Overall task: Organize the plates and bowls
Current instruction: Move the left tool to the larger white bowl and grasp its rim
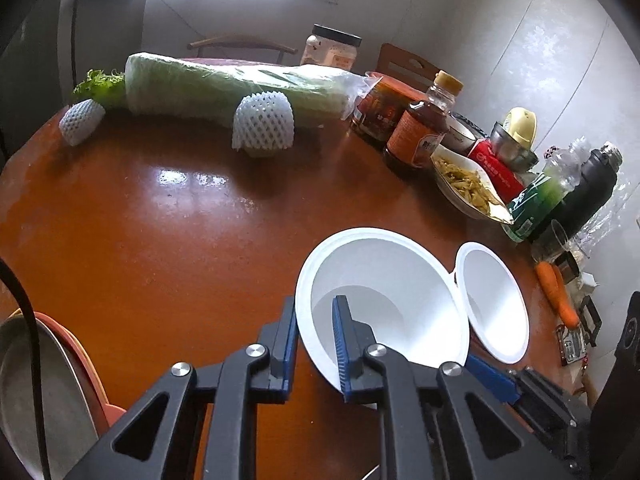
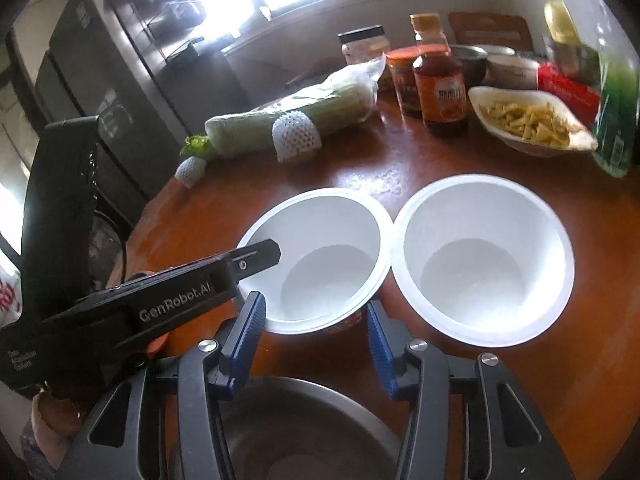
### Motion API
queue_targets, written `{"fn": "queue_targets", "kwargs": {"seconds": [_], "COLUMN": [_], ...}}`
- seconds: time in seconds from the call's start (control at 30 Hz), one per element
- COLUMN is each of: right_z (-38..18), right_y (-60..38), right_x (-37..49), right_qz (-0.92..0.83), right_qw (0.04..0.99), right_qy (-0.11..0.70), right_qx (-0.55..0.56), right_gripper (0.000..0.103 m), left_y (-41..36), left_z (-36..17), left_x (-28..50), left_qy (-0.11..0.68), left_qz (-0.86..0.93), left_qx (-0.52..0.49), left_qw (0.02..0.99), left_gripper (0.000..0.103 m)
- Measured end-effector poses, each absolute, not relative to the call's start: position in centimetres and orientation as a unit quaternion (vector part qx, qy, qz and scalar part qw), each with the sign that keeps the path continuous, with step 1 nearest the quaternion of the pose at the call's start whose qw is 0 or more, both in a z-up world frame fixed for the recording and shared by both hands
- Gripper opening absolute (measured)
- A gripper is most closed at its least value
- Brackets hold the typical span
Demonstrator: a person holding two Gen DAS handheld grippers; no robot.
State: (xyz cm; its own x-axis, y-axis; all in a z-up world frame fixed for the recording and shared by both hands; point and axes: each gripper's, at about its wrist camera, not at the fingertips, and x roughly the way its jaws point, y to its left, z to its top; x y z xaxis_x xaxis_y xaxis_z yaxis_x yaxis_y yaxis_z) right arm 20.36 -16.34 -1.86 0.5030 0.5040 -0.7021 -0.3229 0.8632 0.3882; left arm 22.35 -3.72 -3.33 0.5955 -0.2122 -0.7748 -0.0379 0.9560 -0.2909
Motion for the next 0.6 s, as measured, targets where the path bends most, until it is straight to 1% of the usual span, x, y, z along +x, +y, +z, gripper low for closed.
{"fn": "queue_targets", "kwargs": {"seconds": [0.6], "right_z": [1.6], "right_y": [-16.1], "right_x": [17.2], "right_qz": [0.25], "right_qw": [0.881], "right_qy": [0.393], "right_qx": [0.086], "right_gripper": [0.051], "left_y": [-3.7], "left_z": [1.0], "left_x": [18.0], "left_qy": [0.401], "left_qz": [-0.047], "left_qx": [-0.121], "left_qw": [0.907], "left_gripper": [0.017]}}
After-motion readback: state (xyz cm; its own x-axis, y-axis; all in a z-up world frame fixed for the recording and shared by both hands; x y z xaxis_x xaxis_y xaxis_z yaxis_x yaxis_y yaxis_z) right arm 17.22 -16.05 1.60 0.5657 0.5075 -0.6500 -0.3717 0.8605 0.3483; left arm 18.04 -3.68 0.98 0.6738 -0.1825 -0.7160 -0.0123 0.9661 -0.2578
